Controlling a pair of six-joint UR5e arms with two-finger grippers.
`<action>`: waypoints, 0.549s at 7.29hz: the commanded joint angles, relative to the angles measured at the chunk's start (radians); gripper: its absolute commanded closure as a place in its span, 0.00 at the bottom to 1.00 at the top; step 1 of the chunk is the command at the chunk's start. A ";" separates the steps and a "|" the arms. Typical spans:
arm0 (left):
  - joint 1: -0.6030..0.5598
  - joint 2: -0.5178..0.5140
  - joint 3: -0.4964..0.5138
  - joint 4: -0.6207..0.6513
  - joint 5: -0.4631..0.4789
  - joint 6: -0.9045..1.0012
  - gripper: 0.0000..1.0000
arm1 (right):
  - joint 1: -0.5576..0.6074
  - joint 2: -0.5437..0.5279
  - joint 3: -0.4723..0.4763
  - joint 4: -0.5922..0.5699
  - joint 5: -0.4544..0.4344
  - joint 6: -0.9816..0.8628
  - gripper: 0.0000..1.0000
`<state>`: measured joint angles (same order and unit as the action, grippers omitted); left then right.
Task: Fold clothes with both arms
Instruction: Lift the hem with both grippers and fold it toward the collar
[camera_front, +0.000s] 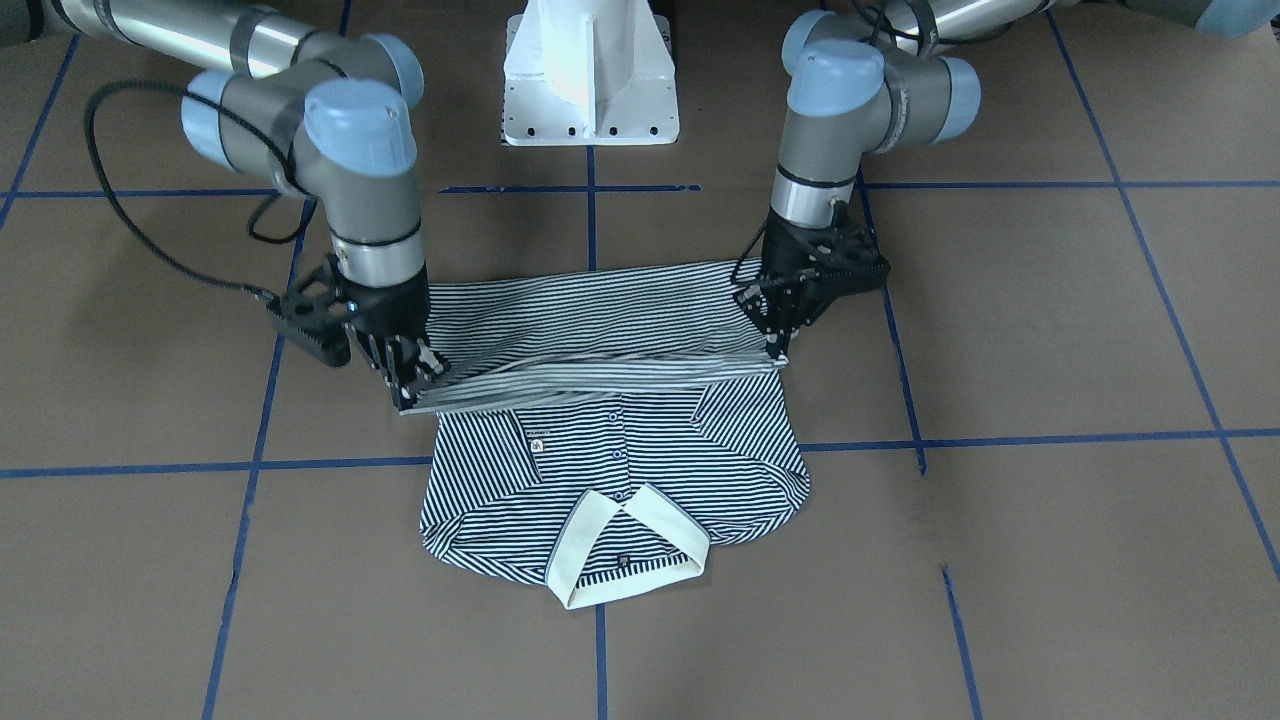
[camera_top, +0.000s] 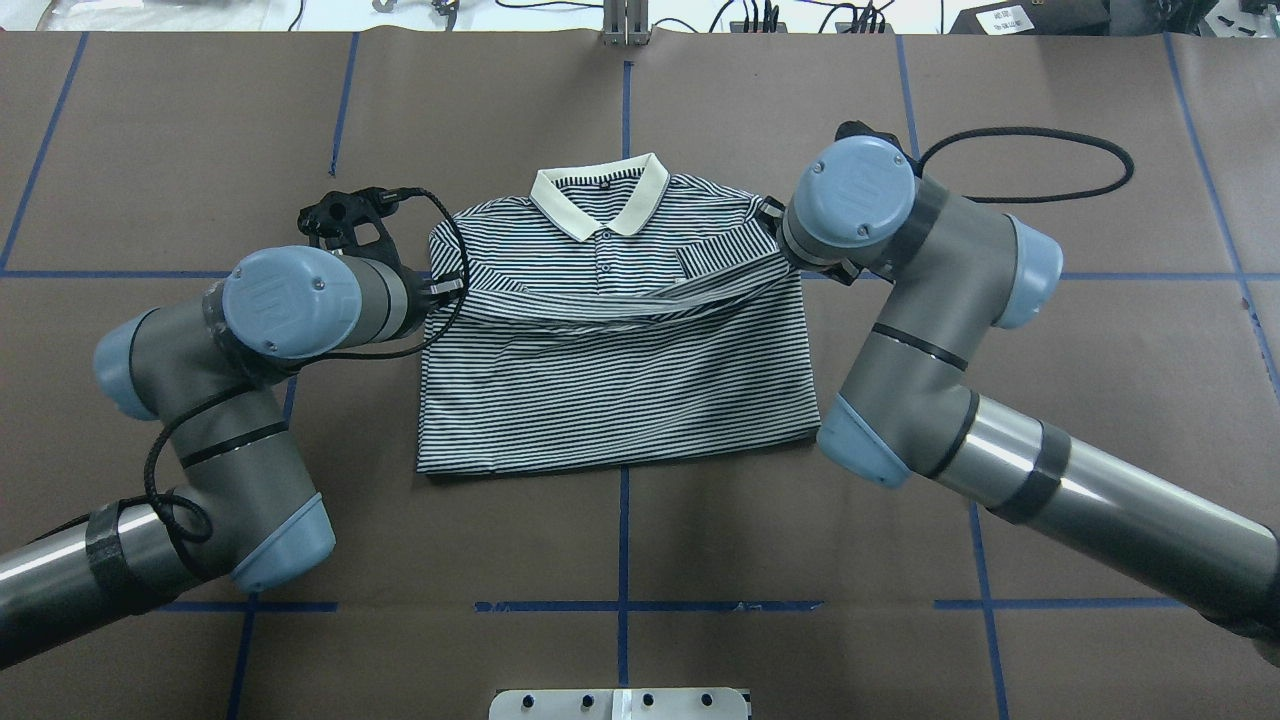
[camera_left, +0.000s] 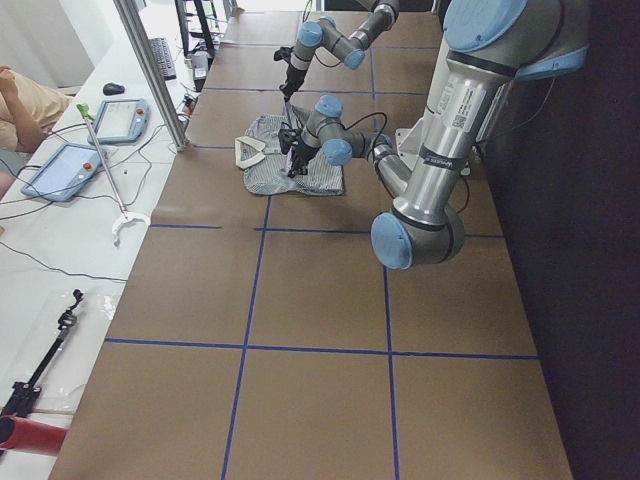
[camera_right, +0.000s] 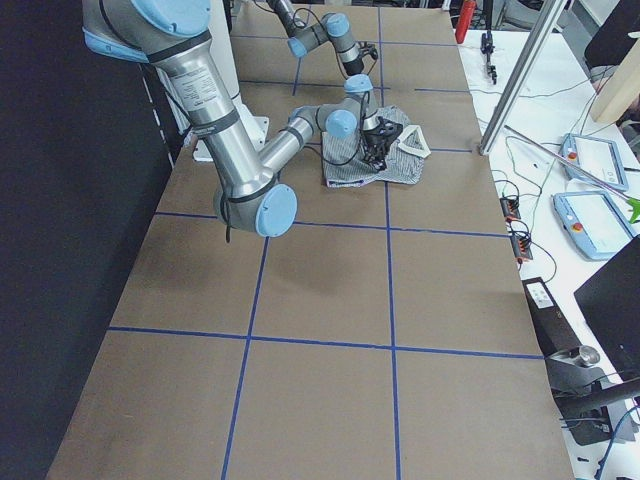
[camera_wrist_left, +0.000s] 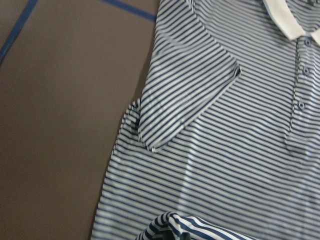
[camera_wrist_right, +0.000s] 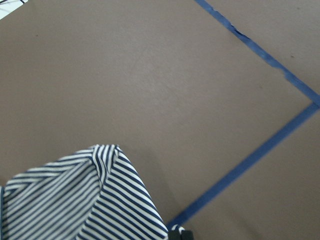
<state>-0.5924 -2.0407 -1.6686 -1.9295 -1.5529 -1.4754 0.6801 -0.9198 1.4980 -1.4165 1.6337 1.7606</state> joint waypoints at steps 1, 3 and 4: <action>-0.056 -0.074 0.189 -0.136 0.042 0.050 1.00 | 0.067 0.107 -0.255 0.159 0.029 -0.016 1.00; -0.083 -0.090 0.239 -0.155 0.045 0.101 1.00 | 0.088 0.136 -0.292 0.194 0.052 -0.023 1.00; -0.084 -0.110 0.281 -0.187 0.045 0.101 1.00 | 0.087 0.141 -0.311 0.195 0.052 -0.026 1.00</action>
<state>-0.6703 -2.1299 -1.4362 -2.0845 -1.5101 -1.3826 0.7618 -0.7912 1.2126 -1.2308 1.6808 1.7390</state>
